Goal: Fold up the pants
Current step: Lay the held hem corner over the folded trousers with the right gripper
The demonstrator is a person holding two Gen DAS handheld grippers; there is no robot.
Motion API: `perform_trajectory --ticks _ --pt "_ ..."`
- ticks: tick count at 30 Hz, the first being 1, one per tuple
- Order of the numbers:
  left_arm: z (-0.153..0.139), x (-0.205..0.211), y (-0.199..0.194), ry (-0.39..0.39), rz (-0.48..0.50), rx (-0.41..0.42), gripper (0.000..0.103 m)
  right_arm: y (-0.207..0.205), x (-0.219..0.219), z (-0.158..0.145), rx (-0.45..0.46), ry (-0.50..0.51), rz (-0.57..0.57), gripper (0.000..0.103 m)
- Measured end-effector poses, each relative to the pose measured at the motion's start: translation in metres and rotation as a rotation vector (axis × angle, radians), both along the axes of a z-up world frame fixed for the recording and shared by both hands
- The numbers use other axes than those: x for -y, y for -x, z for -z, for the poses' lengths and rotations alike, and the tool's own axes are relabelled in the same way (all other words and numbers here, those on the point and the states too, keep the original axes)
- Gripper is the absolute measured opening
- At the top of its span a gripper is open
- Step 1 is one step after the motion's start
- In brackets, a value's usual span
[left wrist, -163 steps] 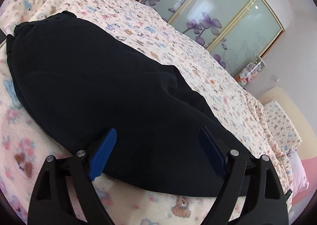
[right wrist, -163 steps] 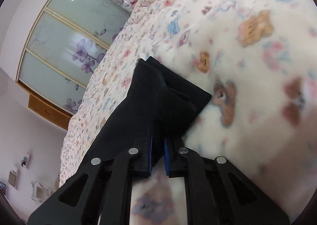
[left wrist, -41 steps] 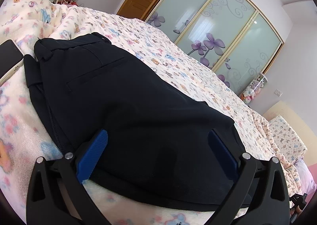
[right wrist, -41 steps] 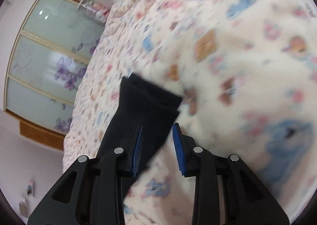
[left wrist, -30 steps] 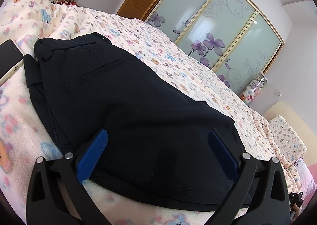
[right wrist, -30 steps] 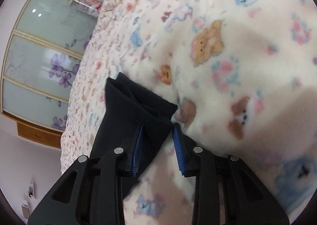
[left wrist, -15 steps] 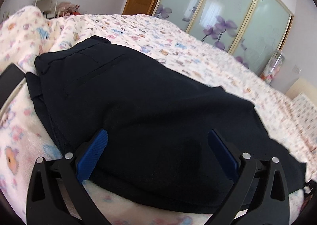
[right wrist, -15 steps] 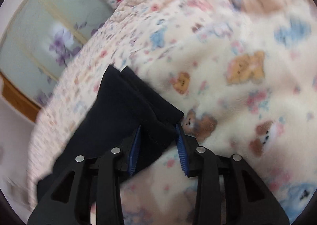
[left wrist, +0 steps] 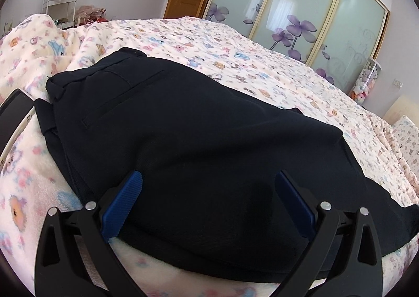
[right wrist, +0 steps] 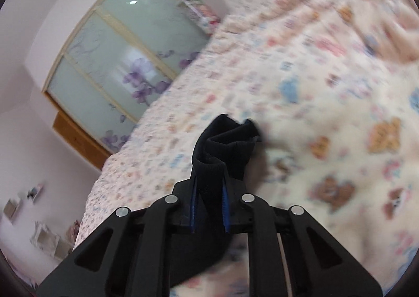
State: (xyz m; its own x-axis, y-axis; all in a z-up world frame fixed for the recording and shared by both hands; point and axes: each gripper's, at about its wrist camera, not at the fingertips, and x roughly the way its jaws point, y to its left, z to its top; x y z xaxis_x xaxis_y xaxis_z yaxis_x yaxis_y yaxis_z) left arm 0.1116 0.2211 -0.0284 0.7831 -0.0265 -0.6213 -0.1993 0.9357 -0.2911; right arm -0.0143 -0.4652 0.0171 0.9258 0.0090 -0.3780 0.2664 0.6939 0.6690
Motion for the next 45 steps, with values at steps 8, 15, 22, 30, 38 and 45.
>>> perform_trajectory --ticks 8,15,22,30,38,45 --pt "0.000 0.004 -0.002 -0.028 -0.004 -0.015 0.101 -0.049 -0.109 -0.054 0.122 0.051 -0.299 0.014" --pt "0.001 0.005 -0.002 -0.035 -0.005 -0.018 0.101 -0.107 -0.265 -0.049 0.114 -0.034 -0.706 0.014" --pt "0.001 0.004 -0.002 -0.028 -0.004 -0.015 0.101 -0.136 -0.356 0.028 -0.167 0.004 -0.845 0.014" --pt "0.002 0.005 -0.003 -0.035 -0.008 -0.016 0.101 -0.134 -0.368 0.003 -0.063 0.019 -0.866 0.014" --pt "0.002 0.004 -0.003 -0.025 -0.008 -0.011 0.101 -0.142 -0.396 0.000 -0.094 0.054 -0.877 0.015" --pt "0.002 0.004 -0.002 -0.026 -0.008 -0.011 0.101 -0.163 -0.434 0.025 -0.203 0.113 -0.934 0.015"
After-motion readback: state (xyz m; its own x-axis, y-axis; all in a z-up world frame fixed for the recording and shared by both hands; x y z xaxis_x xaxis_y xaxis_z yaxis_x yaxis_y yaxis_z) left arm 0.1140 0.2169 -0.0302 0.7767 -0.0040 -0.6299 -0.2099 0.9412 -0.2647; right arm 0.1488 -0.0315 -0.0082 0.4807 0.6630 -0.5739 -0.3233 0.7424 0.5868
